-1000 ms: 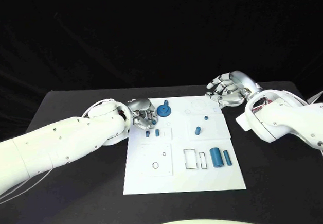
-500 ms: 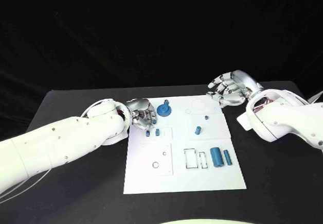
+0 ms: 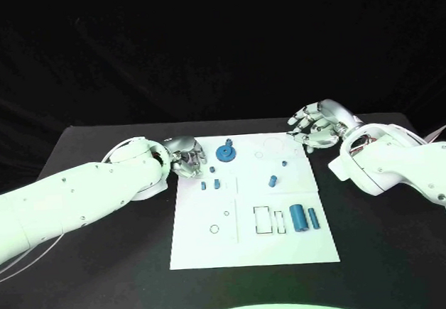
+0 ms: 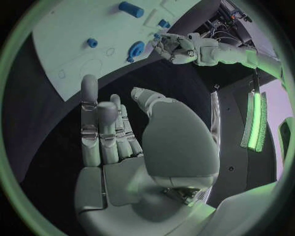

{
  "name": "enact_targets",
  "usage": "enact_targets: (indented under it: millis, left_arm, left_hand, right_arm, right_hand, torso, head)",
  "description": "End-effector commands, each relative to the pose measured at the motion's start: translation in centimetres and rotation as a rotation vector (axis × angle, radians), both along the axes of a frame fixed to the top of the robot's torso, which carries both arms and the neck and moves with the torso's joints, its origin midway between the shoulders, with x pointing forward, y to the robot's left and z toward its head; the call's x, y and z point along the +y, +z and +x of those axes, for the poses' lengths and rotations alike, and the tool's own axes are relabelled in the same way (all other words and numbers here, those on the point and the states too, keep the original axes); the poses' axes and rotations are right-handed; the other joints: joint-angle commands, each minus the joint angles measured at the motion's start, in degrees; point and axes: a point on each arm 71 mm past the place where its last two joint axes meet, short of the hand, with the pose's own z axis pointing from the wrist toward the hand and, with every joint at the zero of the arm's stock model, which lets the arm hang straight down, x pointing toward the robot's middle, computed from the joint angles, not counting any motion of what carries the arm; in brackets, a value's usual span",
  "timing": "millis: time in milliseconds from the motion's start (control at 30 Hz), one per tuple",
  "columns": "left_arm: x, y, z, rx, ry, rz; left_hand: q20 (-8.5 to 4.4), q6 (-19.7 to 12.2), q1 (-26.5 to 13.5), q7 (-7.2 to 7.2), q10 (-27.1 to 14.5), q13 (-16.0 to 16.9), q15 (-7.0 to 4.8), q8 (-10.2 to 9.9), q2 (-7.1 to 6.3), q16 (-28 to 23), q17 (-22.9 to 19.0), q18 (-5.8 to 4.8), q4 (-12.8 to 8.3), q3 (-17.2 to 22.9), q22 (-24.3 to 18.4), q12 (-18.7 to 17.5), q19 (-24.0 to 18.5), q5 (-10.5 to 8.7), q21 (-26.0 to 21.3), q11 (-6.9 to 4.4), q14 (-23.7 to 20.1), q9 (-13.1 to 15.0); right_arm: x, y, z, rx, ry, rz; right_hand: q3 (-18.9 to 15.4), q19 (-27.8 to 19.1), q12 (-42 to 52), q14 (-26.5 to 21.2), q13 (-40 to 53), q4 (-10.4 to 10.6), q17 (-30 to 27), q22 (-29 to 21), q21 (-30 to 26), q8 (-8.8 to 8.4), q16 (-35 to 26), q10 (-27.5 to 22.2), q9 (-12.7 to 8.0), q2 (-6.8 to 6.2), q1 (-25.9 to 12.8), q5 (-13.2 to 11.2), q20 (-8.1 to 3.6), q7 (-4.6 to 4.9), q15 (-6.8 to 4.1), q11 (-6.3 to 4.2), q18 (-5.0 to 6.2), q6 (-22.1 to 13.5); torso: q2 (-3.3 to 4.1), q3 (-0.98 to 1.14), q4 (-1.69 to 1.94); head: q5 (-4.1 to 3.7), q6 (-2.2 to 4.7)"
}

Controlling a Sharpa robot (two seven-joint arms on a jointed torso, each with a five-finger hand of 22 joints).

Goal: Assemble the parts on the task board

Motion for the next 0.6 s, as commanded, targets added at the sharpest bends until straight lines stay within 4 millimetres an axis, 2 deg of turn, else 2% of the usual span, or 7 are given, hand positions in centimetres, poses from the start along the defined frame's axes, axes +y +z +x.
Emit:
enact_targets:
  millis: [33,133,267,400,467,500,600]
  left_arm:
    - [0.7,0.5,0.3,-0.026,0.03,-0.057]
    - [1.4,0.9,0.4,-0.033,0.05,-0.084]
    - [2.1,1.2,0.4,-0.034,0.068,-0.103]
    - [2.7,1.6,0.3,-0.038,0.081,-0.135]
    - [3.0,1.9,0.3,-0.036,0.093,-0.182]
    - [3.2,2.1,0.2,-0.031,0.108,-0.232]
    - [4.0,2.9,-0.1,-0.007,0.141,-0.398]
  left_hand:
    - [-0.02,0.2,0.2,0.42,-0.37,0.08,0.13,-0.07,0.25,0.1,-0.6,-1.04,-0.08,0.25,-0.41,-0.22,-0.04,-0.06,-0.4,-0.06,-0.25,-0.07]
    - [-0.01,0.35,0.42,0.51,-0.64,0.05,0.21,-0.04,0.27,-0.01,-0.86,-1.0,-0.22,0.41,-0.6,-0.37,-0.21,-0.02,-0.53,0.05,-0.41,-0.09]
    - [0.0,0.29,0.53,0.5,-0.72,0.06,0.24,-0.09,0.24,-0.04,-0.94,-1.0,-0.29,0.47,-0.58,-0.42,-0.2,-0.02,-0.53,0.09,-0.45,-0.13]
    - [0.02,0.46,0.74,0.59,-0.77,0.09,0.29,-0.05,0.44,-0.16,-1.25,-0.97,-0.36,0.67,-0.73,-0.43,-0.34,0.0,-0.63,0.13,-0.62,-0.15]
    - [0.04,0.83,0.85,0.69,-0.75,0.14,0.33,0.11,0.56,-0.22,-1.41,-0.94,-0.4,0.79,-0.82,-0.4,-0.43,-0.01,-0.69,0.19,-0.7,-0.11]
    - [0.16,2.16,0.79,0.91,-0.81,0.3,0.58,0.67,0.71,-1.17,-3.82,-0.53,-0.31,0.95,-2.54,-0.31,-2.14,-0.03,-1.88,0.48,-1.99,0.01]
    - [0.44,4.24,0.45,1.2,-1.02,0.5,0.99,1.66,0.99,-1.65,-4.76,-0.34,-0.04,0.97,-3.42,-0.19,-2.98,-0.05,-2.58,1.05,-2.49,0.27]
  right_arm:
    - [0.2,-0.4,0.1,0.022,0.072,-0.085]
    - [0.1,-0.5,0.3,0.022,0.087,-0.12]
    - [-0.1,-0.6,0.5,0.023,0.097,-0.151]
    - [0.0,-0.7,0.5,0.022,0.122,-0.195]
    - [0.2,-0.8,0.5,0.02,0.142,-0.226]
    - [0.3,-0.9,0.4,0.017,0.16,-0.255]
    - [0.8,-1.1,0.2,0.0,0.211,-0.342]
  right_hand:
    - [1.41,2.51,-2.18,2.57,-2.08,-1.06,6.7,6.76,9.22,-1.02,7.32,1.46,-0.79,0.06,0.87,-1.33,-0.33,-0.06,-0.2,-0.16,-0.99,1.27]
    - [2.26,3.21,-3.74,3.28,-3.44,-1.62,9.49,10.21,13.63,-1.81,10.36,2.15,-1.36,-0.22,0.94,-1.74,-0.4,-0.08,-0.16,-0.13,-1.55,2.07]
    - [2.56,3.02,-5.11,3.22,-4.54,-1.85,10.18,11.32,14.71,-2.59,11.13,2.13,-1.82,-0.49,0.58,-1.85,-0.29,0.14,0.07,0.16,-1.69,2.18]
    - [3.15,3.99,-6.14,4.26,-5.57,-2.42,13.35,15.38,20.13,-2.99,14.58,2.86,-2.11,-0.35,0.67,-1.86,-0.29,-0.05,-0.01,0.04,-2.33,3.01]
    - [3.72,4.86,-6.89,5.3,-6.31,-2.89,15.92,18.44,24.29,-3.17,17.43,3.58,-2.25,-0.25,0.79,-1.88,-0.39,-0.26,-0.18,-0.13,-2.83,3.8]
    - [4.15,5.35,-7.54,5.82,-6.85,-3.23,17.28,20.3,26.8,-3.45,18.94,3.98,-2.4,-0.24,0.9,-1.95,-0.42,-0.38,-0.27,-0.19,-3.18,4.17]
    - [4.79,6.08,-8.74,6.56,-7.79,-3.87,19.45,23.42,31.0,-3.64,21.29,4.77,-2.5,-0.38,1.01,-2.23,-0.61,-0.86,-0.42,-0.47,-3.7,5.35]
  torso:
    - [-0.07,-0.04,0.02]
    - [-0.11,-0.02,0.1]
    - [-0.15,0.0,0.12]
    - [-0.03,-0.04,-0.03]
    - [0.03,-0.04,-0.09]
    - [0.03,-0.04,-0.11]
    - [0.04,0.05,-0.09]
  head:
    - [-0.11,0.19]
    - [-0.14,0.34]
    - [-0.03,0.45]
    - [-0.04,0.77]
    - [-0.2,0.88]
    - [-0.41,0.92]
    - [-1.43,1.11]
